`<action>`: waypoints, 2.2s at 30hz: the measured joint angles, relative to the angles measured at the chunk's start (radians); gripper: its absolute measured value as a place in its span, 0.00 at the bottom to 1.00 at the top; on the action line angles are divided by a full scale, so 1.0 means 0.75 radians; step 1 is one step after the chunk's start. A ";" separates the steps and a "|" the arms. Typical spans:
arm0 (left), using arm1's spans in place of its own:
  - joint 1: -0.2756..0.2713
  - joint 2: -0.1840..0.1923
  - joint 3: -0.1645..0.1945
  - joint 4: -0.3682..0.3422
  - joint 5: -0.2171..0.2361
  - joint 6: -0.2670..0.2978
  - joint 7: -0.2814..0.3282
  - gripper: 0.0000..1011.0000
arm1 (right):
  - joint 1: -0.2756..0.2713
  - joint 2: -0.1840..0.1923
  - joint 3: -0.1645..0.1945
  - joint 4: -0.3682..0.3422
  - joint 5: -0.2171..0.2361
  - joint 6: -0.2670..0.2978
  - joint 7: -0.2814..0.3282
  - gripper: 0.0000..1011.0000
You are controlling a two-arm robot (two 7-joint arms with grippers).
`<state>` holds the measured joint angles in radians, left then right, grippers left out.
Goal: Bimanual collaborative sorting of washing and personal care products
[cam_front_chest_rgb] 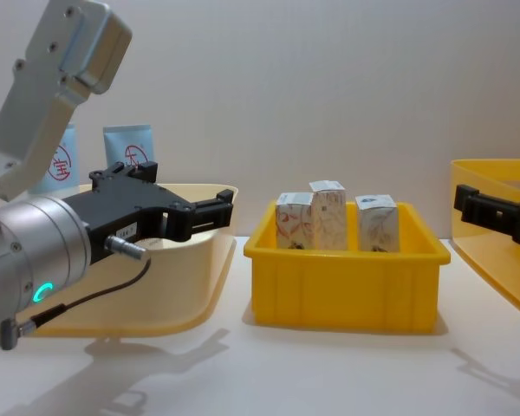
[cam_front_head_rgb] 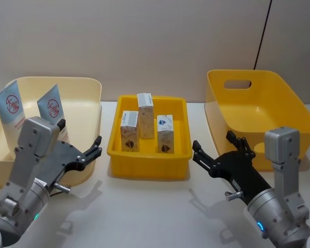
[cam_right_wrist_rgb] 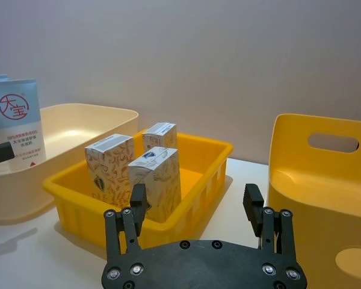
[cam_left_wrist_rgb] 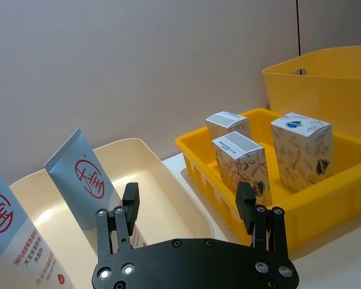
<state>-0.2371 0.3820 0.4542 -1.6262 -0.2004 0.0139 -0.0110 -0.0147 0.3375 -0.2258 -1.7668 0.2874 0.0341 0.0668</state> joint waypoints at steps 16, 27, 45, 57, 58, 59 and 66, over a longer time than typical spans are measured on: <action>0.032 0.040 -0.074 -0.053 -0.055 0.035 -0.032 0.99 | 0.000 0.000 0.000 0.000 0.000 0.000 0.000 0.99; 0.096 0.059 -0.171 -0.117 -0.152 0.084 -0.044 0.99 | 0.000 0.000 0.000 0.000 0.000 0.000 0.000 0.99; 0.098 -0.026 -0.298 -0.066 -0.400 0.196 -0.115 0.99 | 0.000 0.000 0.000 0.000 0.000 0.000 0.000 0.99; 0.003 -0.090 -0.317 0.078 -0.458 0.210 -0.155 0.99 | 0.000 0.000 0.000 0.000 0.000 0.000 0.000 0.99; -0.002 -0.093 -0.317 0.089 -0.458 0.210 -0.156 0.99 | 0.000 0.000 0.000 0.000 0.000 0.000 0.000 0.99; -0.017 -0.100 -0.317 0.112 -0.458 0.210 -0.159 0.99 | 0.000 0.000 0.000 0.000 0.000 0.000 0.000 0.99; -0.077 -0.121 -0.309 0.192 -0.447 0.200 -0.172 0.99 | 0.000 0.000 0.000 0.000 0.000 0.000 0.000 0.99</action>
<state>-0.2952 0.2915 0.2222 -1.4822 -0.5359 0.1637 -0.1400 -0.0146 0.3375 -0.2259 -1.7668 0.2873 0.0340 0.0667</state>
